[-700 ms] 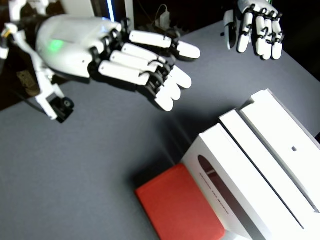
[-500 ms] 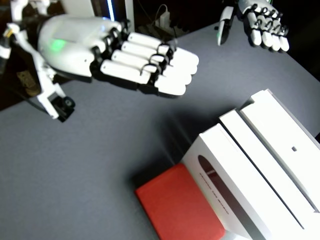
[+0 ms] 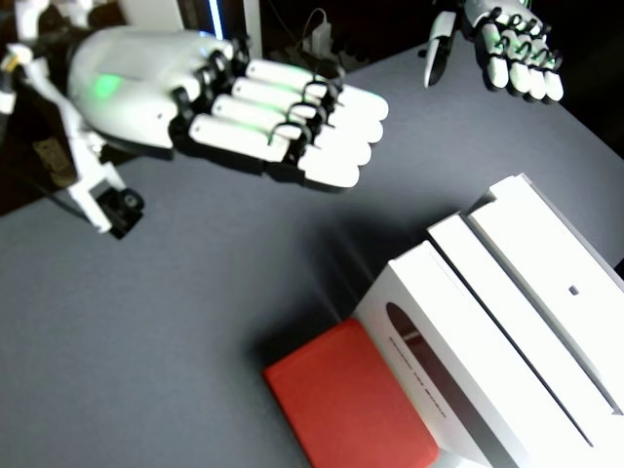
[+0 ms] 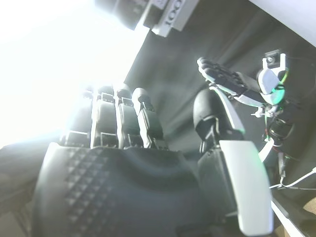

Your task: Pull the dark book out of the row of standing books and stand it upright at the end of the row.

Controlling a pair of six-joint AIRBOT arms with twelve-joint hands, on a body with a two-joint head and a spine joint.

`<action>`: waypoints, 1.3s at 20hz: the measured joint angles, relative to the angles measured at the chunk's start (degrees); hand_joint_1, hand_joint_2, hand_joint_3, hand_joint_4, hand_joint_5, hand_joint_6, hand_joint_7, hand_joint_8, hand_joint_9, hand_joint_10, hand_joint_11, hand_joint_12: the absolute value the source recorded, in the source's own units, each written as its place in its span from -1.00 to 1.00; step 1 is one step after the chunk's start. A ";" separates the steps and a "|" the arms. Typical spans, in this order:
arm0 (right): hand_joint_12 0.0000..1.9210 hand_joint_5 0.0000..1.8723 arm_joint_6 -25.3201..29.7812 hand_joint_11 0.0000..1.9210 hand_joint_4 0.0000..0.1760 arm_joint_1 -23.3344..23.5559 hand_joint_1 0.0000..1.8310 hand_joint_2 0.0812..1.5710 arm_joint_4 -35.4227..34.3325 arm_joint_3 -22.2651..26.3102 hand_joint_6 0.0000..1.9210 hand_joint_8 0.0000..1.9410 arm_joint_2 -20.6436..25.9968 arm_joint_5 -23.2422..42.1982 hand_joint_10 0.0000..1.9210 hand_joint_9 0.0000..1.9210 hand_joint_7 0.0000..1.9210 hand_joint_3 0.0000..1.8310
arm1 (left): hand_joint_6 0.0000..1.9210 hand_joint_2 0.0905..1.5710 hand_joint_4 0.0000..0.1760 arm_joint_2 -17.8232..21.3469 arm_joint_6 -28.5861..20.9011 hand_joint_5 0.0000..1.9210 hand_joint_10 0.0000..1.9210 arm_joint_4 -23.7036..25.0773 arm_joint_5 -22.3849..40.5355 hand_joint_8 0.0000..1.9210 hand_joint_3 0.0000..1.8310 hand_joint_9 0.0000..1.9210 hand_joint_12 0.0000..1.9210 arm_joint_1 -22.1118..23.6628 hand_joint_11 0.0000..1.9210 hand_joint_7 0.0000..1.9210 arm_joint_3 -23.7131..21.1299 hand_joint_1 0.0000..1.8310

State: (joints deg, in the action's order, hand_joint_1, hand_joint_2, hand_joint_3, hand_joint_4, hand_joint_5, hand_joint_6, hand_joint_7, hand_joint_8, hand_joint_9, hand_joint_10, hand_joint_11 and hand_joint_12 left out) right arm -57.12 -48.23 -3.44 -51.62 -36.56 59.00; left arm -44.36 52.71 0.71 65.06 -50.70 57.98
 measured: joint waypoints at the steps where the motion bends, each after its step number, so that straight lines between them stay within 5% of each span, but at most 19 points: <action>1: -1.00 -0.98 -0.37 -1.00 -1.00 0.70 -0.53 0.76 -0.87 -0.55 -0.99 -1.00 -0.31 0.35 -1.00 -1.00 -1.00 -0.99 | -0.99 0.71 -0.95 0.00 0.00 -0.95 -1.00 -0.02 0.00 -1.00 -1.00 -1.00 -1.00 0.00 -1.00 -1.00 0.00 -0.70; 5: -1.00 -0.96 -3.13 -1.00 -1.00 5.90 -0.58 0.76 -2.64 -2.62 -0.98 -1.00 -2.62 -1.55 -1.00 -1.00 -1.00 -0.99 | -1.00 0.71 -0.73 0.00 0.00 -0.95 -1.00 -0.09 -0.02 -1.00 -1.00 -1.00 -1.00 0.00 -1.00 -1.00 0.00 -0.71; 10: -1.00 -0.91 -7.50 -1.00 -1.00 14.62 -0.75 0.76 -3.72 -7.39 -0.97 -1.00 -8.44 -11.21 -1.00 -1.00 -1.00 -1.00 | -0.99 0.70 -0.87 0.00 0.00 -0.93 -1.00 -0.35 0.00 -1.00 -1.00 -1.00 -1.00 0.00 -1.00 -1.00 0.00 -0.63; 11: -1.00 -0.90 -8.44 -1.00 -1.00 15.56 -0.74 0.75 -4.42 -8.13 -0.96 -1.00 -9.49 -13.27 -1.00 -1.00 -1.00 -1.00 | -1.00 0.70 -0.59 -0.04 0.00 -0.96 -1.00 -0.42 0.00 -1.00 -1.00 -1.00 -1.00 0.00 -1.00 -1.00 0.00 -0.68; 20: -1.00 -0.69 -10.49 -1.00 -1.00 18.95 -0.88 0.75 -6.93 -12.68 -0.90 -1.00 -14.45 -22.12 -1.00 -1.00 -1.00 -1.00 | -0.99 0.70 -0.59 -0.70 -0.04 -0.92 -1.00 -1.51 0.15 -1.00 -1.00 -1.00 -1.00 -0.26 -1.00 -1.00 0.59 -0.63; 23: -1.00 -0.67 -10.67 -1.00 -1.00 18.95 -0.91 0.74 -6.60 -12.66 -0.89 -1.00 -14.67 -23.32 -1.00 -1.00 -1.00 -1.00 | -1.00 0.70 -0.38 -0.90 -0.20 -0.94 -1.00 -1.66 0.13 -1.00 -1.00 -1.00 -1.00 -0.31 -1.00 -1.00 0.59 -0.65; 26: -1.00 -0.61 -10.71 -1.00 -1.00 18.95 -0.92 0.73 -6.51 -12.70 -0.88 -1.00 -14.78 -23.63 -1.00 -1.00 -1.00 -1.00 | -0.99 0.68 -0.52 -0.90 -0.22 -0.90 -1.00 -1.84 0.17 -1.00 -1.00 -1.00 -1.00 -0.37 -1.00 -1.00 0.59 -0.58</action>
State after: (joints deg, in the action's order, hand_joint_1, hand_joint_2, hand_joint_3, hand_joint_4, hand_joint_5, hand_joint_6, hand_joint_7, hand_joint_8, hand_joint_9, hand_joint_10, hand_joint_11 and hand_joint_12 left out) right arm -67.83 -29.28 -9.96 -64.31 -51.33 35.38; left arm -45.25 52.49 -1.13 65.23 -51.07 58.57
